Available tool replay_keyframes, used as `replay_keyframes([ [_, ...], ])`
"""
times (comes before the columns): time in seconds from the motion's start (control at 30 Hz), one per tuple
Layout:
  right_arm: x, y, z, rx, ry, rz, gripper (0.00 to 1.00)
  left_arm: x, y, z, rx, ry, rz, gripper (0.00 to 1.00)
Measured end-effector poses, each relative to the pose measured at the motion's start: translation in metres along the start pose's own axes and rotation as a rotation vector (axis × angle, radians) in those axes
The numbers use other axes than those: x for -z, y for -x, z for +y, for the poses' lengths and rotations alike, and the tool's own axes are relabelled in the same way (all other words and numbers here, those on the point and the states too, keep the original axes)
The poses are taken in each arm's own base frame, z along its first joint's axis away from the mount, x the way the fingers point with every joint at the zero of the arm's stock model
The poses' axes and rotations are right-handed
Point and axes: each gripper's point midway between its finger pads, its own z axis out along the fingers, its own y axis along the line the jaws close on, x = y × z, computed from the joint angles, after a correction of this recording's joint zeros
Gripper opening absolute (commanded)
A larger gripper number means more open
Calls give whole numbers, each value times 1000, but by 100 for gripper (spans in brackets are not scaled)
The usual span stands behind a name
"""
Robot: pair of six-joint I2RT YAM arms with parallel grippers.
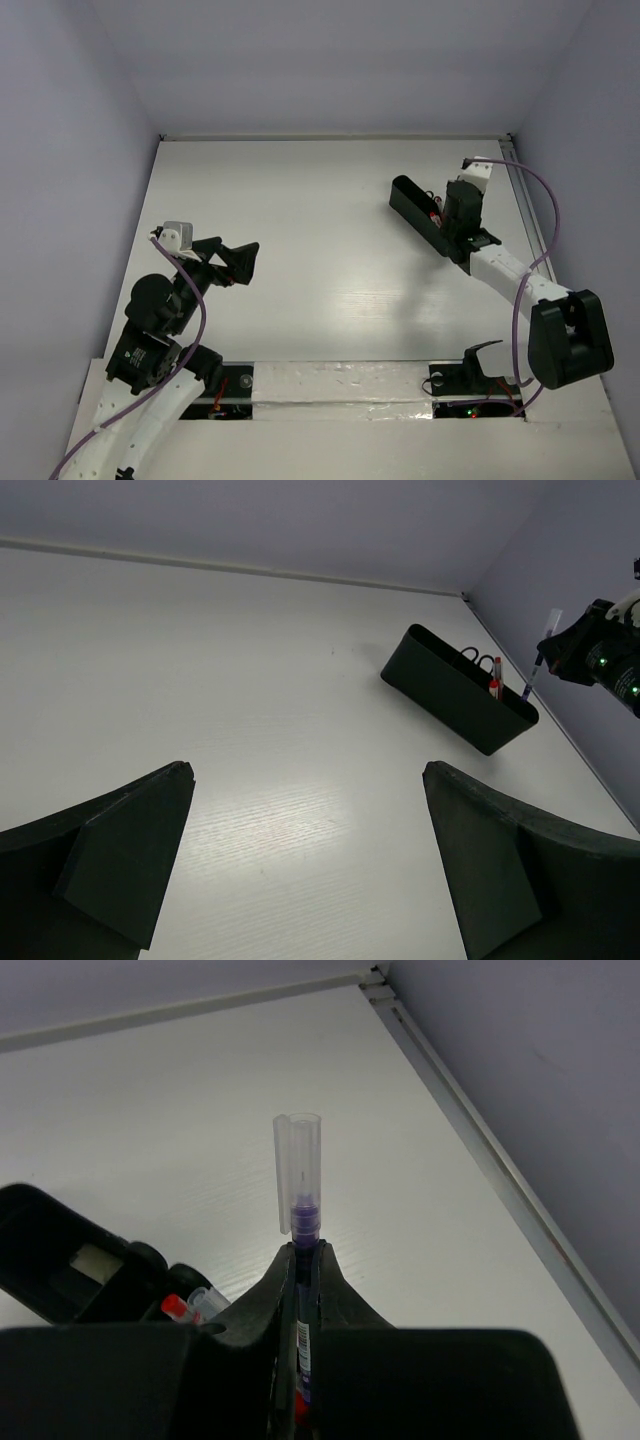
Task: Sort the stationery into containers
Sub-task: Place the pen in the storage box, then reset both arms
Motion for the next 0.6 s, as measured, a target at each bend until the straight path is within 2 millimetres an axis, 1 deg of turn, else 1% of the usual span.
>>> replay_keyframes([
  [0.17, 2, -14, 4, 24, 36, 23, 2, 0, 0, 0, 0, 0, 0, 99],
  [0.3, 5, -20, 9, 38, 64, 30, 11, 0, 0, 0, 0, 0, 0, 99],
  [0.43, 14, -27, 16, 58, 100, 34, 20, 0, 0, 0, 0, 0, 0, 99],
  [0.53, 19, -25, 20, 60, 119, 28, 25, 0, 0, 0, 0, 0, 0, 99],
  [0.6, 21, -24, 21, 55, 124, 24, 31, 0, 0, 0, 0, 0, 0, 99],
])
